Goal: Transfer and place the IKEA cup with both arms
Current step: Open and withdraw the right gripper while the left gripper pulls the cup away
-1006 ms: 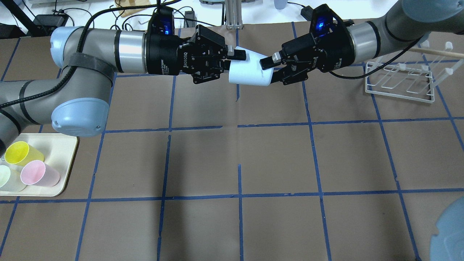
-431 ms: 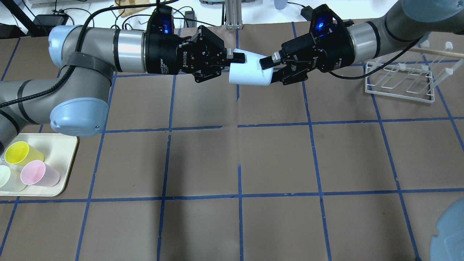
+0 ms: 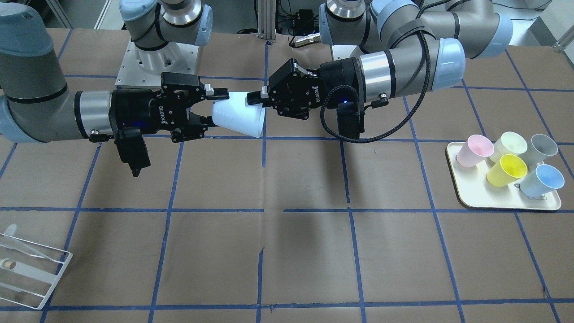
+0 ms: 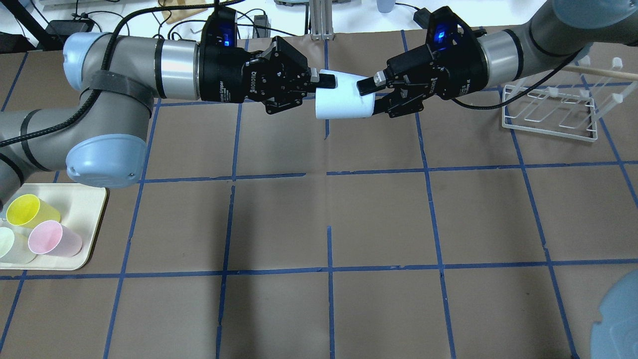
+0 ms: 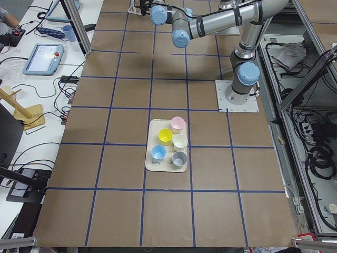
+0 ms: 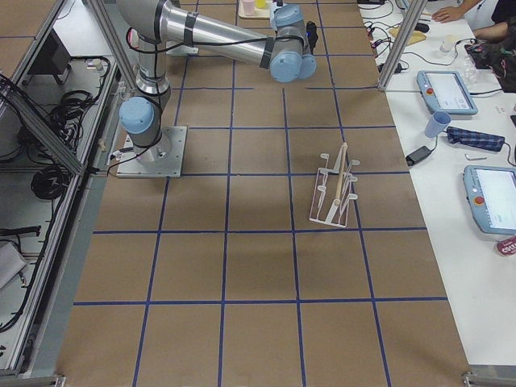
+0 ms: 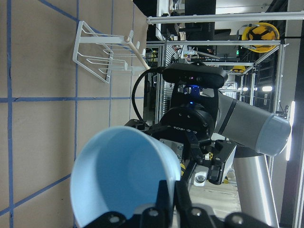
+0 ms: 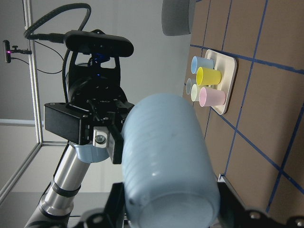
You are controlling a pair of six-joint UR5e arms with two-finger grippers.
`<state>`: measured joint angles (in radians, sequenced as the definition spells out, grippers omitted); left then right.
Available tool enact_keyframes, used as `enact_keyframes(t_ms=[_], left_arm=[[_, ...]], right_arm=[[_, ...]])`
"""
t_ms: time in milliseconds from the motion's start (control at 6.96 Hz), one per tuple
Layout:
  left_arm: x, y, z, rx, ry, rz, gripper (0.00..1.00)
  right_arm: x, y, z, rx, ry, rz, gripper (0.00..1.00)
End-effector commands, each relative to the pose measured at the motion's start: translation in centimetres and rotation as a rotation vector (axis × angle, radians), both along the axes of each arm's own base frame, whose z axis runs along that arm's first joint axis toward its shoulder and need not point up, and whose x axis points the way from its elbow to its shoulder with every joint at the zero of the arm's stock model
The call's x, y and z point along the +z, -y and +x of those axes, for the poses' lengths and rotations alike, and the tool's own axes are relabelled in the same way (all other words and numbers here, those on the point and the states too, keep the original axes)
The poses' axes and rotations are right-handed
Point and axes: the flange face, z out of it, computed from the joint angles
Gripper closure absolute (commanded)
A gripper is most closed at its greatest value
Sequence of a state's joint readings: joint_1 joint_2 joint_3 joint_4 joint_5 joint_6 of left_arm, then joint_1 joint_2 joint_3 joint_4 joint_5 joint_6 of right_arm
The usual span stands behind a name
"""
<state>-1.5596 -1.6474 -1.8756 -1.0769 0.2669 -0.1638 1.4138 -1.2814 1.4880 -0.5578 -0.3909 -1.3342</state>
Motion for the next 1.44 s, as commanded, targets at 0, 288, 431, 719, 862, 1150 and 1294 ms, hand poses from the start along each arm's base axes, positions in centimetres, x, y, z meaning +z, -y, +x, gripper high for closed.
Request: enact_keyframes(t_ms=[0, 288, 431, 719, 862, 1150, 1294], left_arm=[[0.0, 0.0, 0.2, 0.005, 0.02, -0.002, 1.0], [0.2, 0.2, 0.8, 0.02, 0.032, -0.003, 1.0], [0.4, 0.2, 0.9, 0.029, 0.043, 0.01, 1.0], [1.8, 0.6, 1.9, 0.064, 0.194, -0.027, 1.0], [2.5, 0.6, 2.4, 0.082, 0.291, -0.051, 1.0], [3.2, -0.3, 3.7, 0.122, 0.505, -0.101, 1.0], [3.1, -0.7, 4.7, 0.132, 0.639, -0.136, 1.0]], right_arm=[[0.1, 0.1, -0.4, -0.011, 0.001, 0.028, 0.0], [0.7, 0.2, -0.9, -0.023, -0.007, 0.041, 0.0], [0.6, 0.6, -1.4, -0.025, -0.016, 0.053, 0.0], [2.9, 1.7, -5.3, -0.02, -0.096, 0.102, 0.0], [3.3, 1.9, -7.2, -0.031, -0.127, 0.135, 0.0], [3.8, 2.1, -9.3, -0.025, -0.237, 0.199, 0.0], [4.2, 2.9, -10.4, 0.001, -0.404, 0.208, 0.0]])
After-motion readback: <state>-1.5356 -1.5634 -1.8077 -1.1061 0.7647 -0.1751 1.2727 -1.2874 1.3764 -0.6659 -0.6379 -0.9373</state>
